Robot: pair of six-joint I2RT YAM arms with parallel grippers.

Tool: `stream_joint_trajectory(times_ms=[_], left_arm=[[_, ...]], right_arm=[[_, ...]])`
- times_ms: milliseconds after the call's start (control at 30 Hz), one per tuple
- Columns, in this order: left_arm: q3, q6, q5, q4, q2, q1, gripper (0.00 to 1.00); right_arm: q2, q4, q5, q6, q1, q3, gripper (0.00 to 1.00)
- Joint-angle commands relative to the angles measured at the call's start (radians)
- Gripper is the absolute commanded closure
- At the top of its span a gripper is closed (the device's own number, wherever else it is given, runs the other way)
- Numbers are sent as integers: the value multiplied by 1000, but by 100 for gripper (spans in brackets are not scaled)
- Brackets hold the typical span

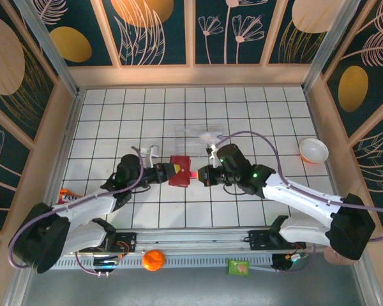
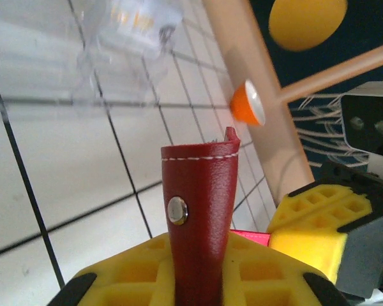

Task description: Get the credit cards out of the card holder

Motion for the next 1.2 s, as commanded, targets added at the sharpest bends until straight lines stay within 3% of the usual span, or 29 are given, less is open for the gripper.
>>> stream_joint_trajectory(times_ms=[0, 200, 333, 467, 700, 933, 1167], left_arm=[[19, 14, -43, -143, 79, -12, 76], [51, 9, -117, -239, 168, -17, 50], [60, 6, -150, -256, 221, -17, 49], [74, 12, -188, -260, 164, -16, 44], [158, 101, -334, -432, 6, -10, 22], [155, 118, -351, -489, -65, 13, 18], [152, 143, -278, -457, -37, 13, 20]], right_arm=[[-44, -55, 65, 65, 19, -26, 100], [-30, -101, 128, 82, 23, -25, 100], [6, -165, 170, 81, 24, -12, 100], [23, -150, 154, 78, 30, 5, 100], [136, -81, 95, 15, 88, 133, 100], [214, -53, 105, 9, 103, 191, 100], [104, -115, 218, 156, -37, -15, 100]])
